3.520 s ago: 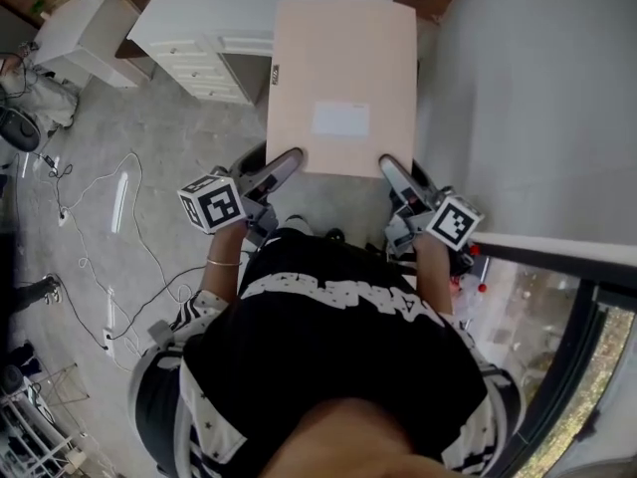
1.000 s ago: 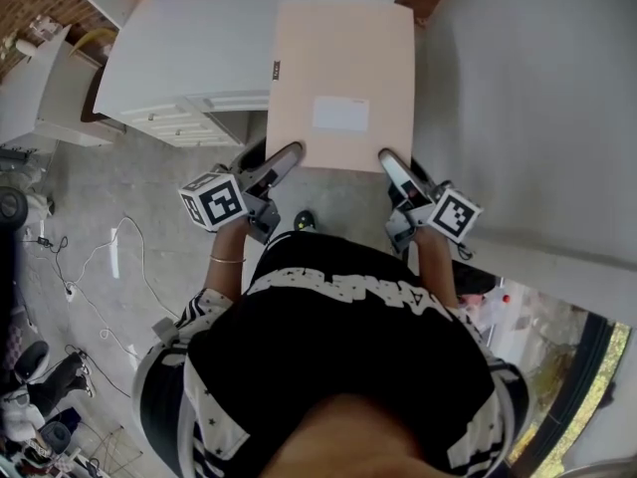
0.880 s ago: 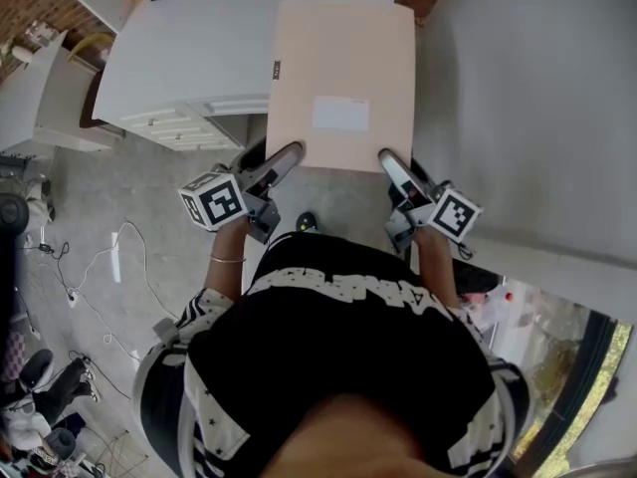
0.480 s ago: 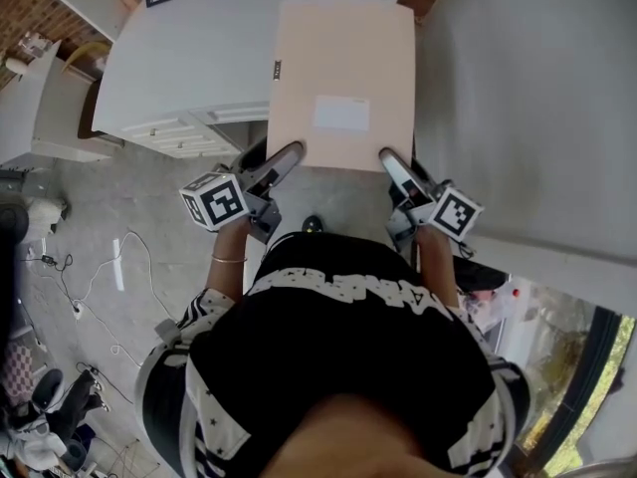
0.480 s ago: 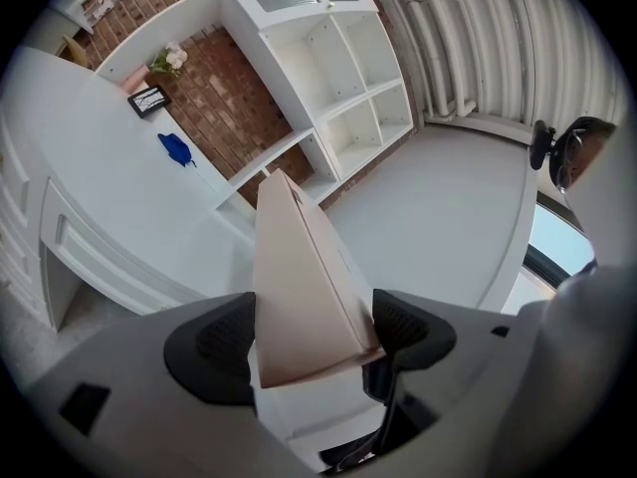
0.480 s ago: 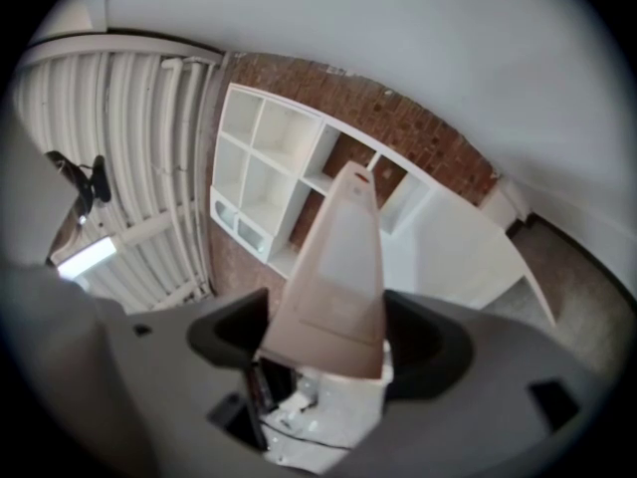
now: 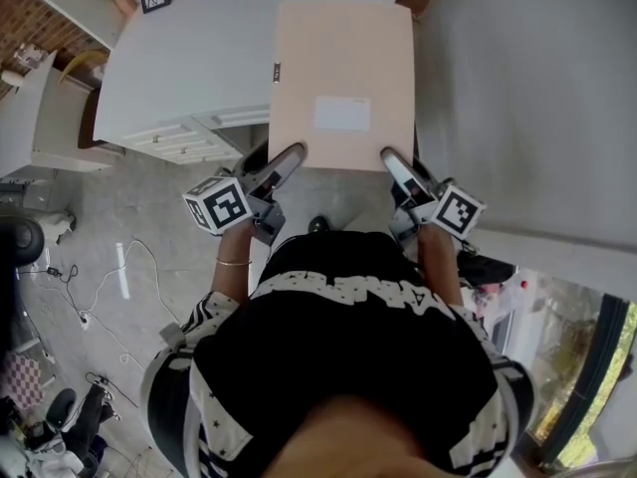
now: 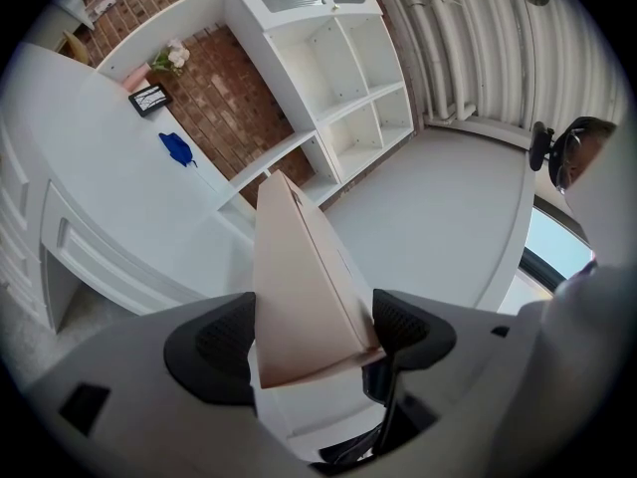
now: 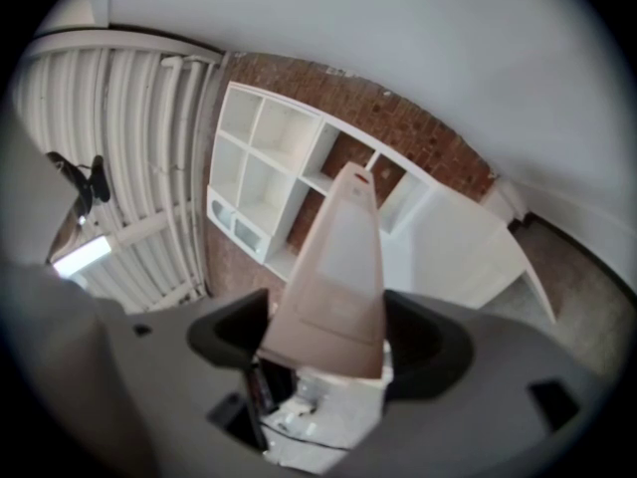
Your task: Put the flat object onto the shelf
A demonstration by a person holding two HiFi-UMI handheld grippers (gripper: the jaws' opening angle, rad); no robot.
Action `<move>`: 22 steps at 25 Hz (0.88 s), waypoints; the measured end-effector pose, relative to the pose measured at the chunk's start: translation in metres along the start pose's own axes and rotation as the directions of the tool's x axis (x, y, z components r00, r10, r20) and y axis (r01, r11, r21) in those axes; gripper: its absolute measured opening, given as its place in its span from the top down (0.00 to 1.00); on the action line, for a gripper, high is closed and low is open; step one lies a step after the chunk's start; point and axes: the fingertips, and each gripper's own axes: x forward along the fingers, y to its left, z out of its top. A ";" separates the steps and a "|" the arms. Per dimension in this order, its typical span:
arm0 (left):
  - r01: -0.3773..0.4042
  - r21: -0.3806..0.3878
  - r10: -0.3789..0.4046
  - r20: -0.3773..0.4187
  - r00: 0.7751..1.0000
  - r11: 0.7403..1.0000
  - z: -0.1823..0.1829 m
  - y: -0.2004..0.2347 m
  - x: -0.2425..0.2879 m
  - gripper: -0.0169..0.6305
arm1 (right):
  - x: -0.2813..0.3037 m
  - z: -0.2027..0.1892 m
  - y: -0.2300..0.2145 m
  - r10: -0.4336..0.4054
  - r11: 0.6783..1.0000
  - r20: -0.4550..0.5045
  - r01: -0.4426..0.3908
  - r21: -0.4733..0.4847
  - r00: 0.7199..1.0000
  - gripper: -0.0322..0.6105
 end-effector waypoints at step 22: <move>-0.046 -0.014 0.047 0.055 0.997 0.999 0.005 0.011 -0.003 0.39 | 0.020 0.004 -0.008 0.034 0.999 -0.058 -0.034 0.007 0.998 0.38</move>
